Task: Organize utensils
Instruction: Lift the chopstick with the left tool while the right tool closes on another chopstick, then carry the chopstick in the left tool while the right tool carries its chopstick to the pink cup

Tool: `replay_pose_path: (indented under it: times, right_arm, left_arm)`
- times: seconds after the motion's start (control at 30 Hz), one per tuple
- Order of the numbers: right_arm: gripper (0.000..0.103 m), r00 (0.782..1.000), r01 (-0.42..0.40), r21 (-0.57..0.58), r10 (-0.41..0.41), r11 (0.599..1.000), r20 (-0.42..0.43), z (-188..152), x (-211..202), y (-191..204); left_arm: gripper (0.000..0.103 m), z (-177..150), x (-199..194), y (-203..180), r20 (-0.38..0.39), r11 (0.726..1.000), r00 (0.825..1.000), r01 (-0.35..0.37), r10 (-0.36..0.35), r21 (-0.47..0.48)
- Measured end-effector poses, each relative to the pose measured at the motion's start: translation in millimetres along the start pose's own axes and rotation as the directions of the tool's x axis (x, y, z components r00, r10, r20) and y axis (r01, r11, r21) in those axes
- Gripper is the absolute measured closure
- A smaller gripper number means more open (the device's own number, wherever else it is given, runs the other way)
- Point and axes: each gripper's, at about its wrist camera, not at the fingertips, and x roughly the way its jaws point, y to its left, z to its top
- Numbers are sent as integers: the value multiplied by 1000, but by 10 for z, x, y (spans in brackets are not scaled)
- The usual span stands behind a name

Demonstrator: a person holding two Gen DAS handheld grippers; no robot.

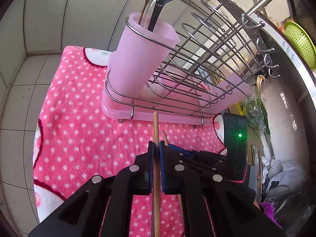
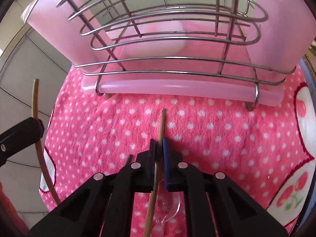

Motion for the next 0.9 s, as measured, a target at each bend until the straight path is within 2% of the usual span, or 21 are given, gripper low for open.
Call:
replay_pose_path:
  times: [0.13,0.27,0.5,0.57,0.7,0.9]
  right_arm:
    - [97,995,-62,33,60,998,74,-114,-237,-72]
    - [97,978,-119,32,112,992,178,-227,-601,-147]
    - [97,923,-170,24,151,985,354,-388,-1223,-266]
    - [97,902,-186,20,162,982,401,-430,-1389,-316]
    - [97,873,-183,6,160,983,462,-503,-1671,-342]
    - [97,829,-169,-20,153,985,538,-384,-2217,-413]
  left_arm:
    - [98,-56,-110,-75,40,1000,999,21,-22,9]
    - [98,-78,-313,-188,106,999,994,33,-36,36]
    - [98,-110,-629,-445,202,995,979,9,-31,104]
    - [98,-112,-734,-516,234,993,972,-7,-22,122]
    - [98,-92,-942,-618,294,989,956,-29,-15,144]
    - [98,73,-1301,-685,360,988,933,-33,-23,148]
